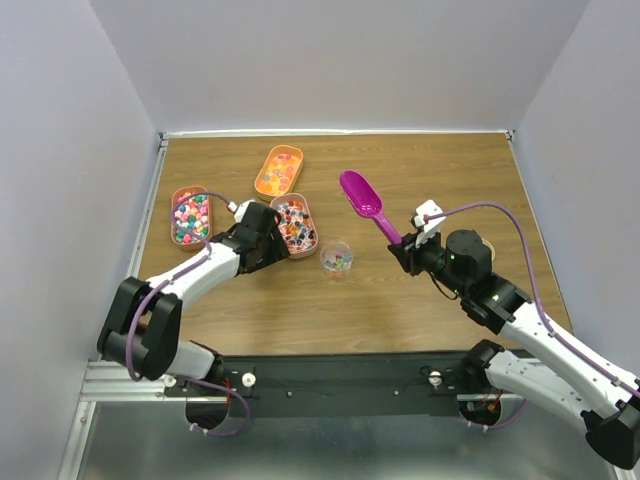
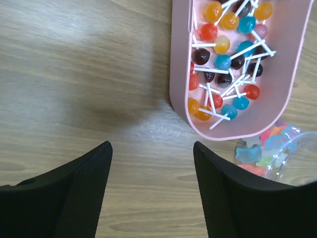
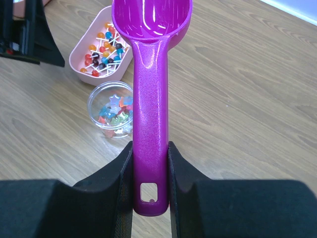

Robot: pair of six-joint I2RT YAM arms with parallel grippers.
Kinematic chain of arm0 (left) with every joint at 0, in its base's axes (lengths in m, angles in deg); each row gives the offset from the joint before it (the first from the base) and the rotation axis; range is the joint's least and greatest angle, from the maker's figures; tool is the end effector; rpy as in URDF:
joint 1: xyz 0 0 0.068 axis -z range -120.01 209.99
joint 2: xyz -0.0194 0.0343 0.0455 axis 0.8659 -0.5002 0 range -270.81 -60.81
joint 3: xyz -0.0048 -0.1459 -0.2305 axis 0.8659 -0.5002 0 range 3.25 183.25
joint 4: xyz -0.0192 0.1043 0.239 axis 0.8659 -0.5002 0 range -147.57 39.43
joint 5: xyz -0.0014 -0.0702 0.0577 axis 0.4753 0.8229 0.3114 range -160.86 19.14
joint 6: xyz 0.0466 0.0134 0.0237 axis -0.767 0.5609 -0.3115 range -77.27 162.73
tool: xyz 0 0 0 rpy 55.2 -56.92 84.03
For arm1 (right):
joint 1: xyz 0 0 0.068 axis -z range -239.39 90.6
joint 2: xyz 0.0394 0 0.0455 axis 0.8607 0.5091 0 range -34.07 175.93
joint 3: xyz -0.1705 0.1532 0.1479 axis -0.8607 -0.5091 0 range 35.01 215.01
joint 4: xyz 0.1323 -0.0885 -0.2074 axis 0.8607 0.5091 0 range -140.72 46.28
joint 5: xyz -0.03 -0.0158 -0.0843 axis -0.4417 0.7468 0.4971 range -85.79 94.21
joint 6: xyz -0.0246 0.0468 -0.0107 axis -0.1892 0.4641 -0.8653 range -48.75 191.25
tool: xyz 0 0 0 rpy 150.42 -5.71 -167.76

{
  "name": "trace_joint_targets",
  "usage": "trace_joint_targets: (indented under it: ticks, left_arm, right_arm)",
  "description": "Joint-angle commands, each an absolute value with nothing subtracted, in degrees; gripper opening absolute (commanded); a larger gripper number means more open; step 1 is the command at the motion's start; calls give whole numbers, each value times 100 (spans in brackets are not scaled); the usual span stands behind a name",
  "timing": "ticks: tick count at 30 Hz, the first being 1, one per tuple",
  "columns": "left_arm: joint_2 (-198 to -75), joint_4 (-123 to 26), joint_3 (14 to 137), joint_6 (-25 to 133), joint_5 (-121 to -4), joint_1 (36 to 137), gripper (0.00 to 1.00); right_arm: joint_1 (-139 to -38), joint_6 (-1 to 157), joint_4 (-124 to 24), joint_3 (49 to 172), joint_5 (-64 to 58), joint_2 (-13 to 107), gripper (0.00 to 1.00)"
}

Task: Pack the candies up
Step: Move the storage box to the center of the board.

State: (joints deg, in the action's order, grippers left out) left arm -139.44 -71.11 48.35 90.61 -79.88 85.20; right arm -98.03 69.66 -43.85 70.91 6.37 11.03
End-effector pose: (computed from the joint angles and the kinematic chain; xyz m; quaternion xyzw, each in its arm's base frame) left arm 0.2461 -0.1097 0.1987 -0.2101 0.9250 -0.1231 0.2917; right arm 0.1495 0.1180 0.2902 -0.2641 0.7541 0.1767 0.5748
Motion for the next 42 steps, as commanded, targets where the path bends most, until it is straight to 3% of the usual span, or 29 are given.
trace_joint_targets:
  ticks: [1, 22, 31, 42]
  left_arm:
    - [-14421, -6517, 5035, 9080, -7527, 8530, 71]
    - [-16444, -5848, 7249, 9116, -6699, 8723, 68]
    - [-15881, -7175, 7777, 7500, -8526, 8302, 64]
    - [-17128, -7641, 8718, 6172, -7772, 7634, 54]
  right_arm:
    - [-9833, 6932, -4607, 7017, 624, 1049, 1]
    - [-9833, 6914, -4615, 7026, 623, 1154, 1]
    - [-9833, 6905, -4615, 7035, 562, 1198, 1]
    - [-9833, 6852, -4607, 7026, 483, 1216, 1]
